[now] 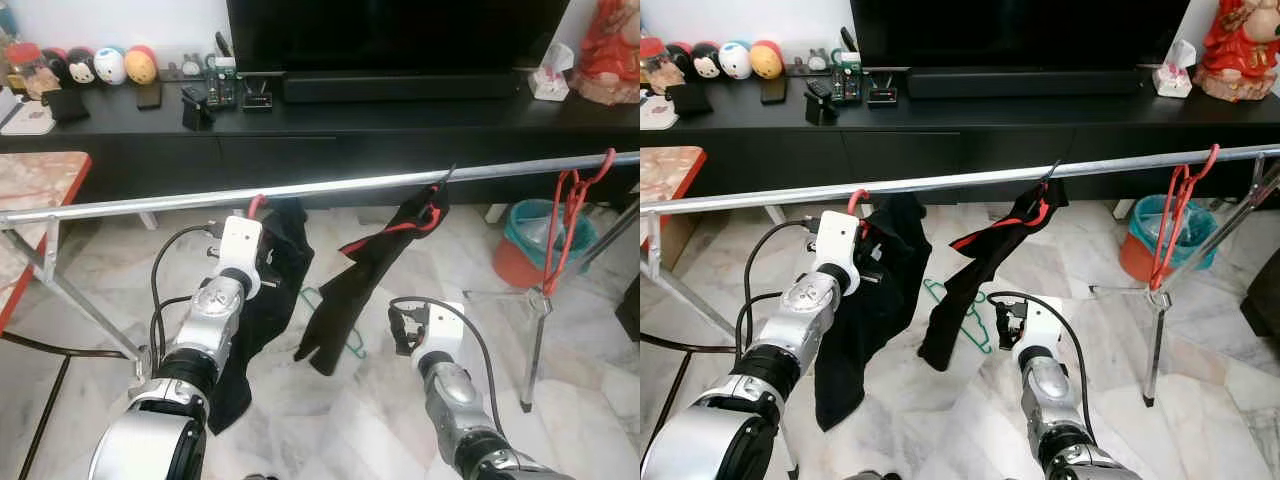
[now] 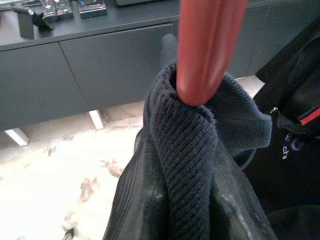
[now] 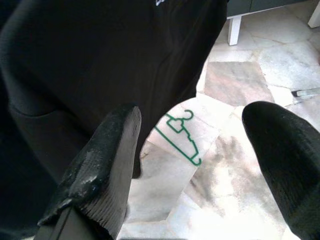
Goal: Hang hanger
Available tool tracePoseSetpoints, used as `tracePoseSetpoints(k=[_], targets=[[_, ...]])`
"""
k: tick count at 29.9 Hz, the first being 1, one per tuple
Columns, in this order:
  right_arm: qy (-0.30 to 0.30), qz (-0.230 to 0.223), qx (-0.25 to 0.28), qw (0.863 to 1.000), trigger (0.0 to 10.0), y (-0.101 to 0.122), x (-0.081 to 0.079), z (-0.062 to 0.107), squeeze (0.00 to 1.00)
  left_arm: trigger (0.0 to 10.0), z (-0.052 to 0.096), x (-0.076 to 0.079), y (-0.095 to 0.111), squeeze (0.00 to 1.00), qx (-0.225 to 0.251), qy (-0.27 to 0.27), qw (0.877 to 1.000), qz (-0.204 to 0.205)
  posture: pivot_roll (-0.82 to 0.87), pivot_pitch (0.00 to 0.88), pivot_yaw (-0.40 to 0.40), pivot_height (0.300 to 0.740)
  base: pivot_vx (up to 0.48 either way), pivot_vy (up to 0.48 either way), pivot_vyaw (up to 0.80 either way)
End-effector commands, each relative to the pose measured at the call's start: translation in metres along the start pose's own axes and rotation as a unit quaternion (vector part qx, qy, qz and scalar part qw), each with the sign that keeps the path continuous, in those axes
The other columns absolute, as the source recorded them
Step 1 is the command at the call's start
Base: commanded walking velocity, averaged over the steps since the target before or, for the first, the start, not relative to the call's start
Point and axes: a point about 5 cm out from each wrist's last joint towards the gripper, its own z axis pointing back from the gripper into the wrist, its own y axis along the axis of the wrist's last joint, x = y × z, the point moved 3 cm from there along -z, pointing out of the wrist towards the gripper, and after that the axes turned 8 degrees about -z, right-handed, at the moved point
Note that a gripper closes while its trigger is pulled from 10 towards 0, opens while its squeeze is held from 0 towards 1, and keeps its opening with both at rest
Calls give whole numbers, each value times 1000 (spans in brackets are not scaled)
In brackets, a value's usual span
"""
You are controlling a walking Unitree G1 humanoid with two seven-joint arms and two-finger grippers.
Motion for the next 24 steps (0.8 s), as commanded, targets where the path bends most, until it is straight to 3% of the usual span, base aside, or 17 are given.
tracePoseSetpoints(k=[1, 8, 17, 24], targets=[[-3, -4, 2, 1000, 10000, 0, -1, 0, 0, 10000, -8, 0, 20, 0, 21, -1, 1000, -6, 16, 89, 28, 740, 0, 0, 0], [-4, -5, 1, 1000, 10000, -1, 0, 0, 0, 10000, -13, -8, 36, 0, 39, 26, 999, 2, 17, 87, 29, 740, 0, 0, 0], [-5, -4, -1, 1000, 10000, -2, 1, 1, 0, 10000, -20, -17, 32, 0, -18, 53, 998, -13, 8, 90, 32, 740, 0, 0, 0], [-5, -4, -2, 1000, 10000, -2, 2, 1, 0, 10000, -23, -27, 32, 0, -42, 86, 995, 13, 4, 96, 35, 740, 0, 0, 0]])
